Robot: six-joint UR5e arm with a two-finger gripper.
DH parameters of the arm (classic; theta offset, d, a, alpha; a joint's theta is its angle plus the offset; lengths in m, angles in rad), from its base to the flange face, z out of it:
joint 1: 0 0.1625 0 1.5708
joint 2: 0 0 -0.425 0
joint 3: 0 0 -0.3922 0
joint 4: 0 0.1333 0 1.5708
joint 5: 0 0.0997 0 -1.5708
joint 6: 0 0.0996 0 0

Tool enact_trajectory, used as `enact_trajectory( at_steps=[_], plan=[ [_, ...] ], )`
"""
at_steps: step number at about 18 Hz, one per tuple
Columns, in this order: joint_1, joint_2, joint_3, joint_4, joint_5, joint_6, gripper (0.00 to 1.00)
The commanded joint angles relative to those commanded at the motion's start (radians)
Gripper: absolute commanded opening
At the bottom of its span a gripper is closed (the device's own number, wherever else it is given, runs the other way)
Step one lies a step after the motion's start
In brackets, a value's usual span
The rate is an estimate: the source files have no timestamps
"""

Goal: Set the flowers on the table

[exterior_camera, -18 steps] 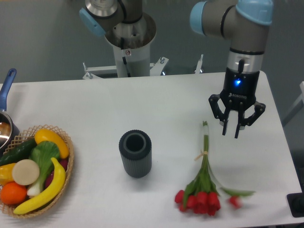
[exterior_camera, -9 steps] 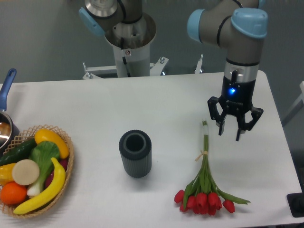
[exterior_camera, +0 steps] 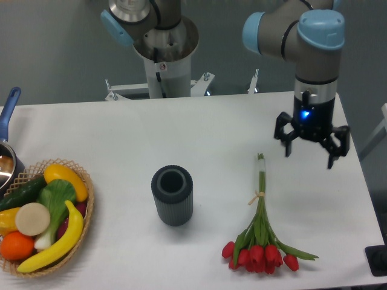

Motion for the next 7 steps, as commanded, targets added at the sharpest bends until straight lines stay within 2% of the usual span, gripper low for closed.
enact_trajectory(
  at_steps=[7],
  plan=[
    [0.032,0.005,-0.02,-0.032,0.014,0.011,1.0]
  ],
)
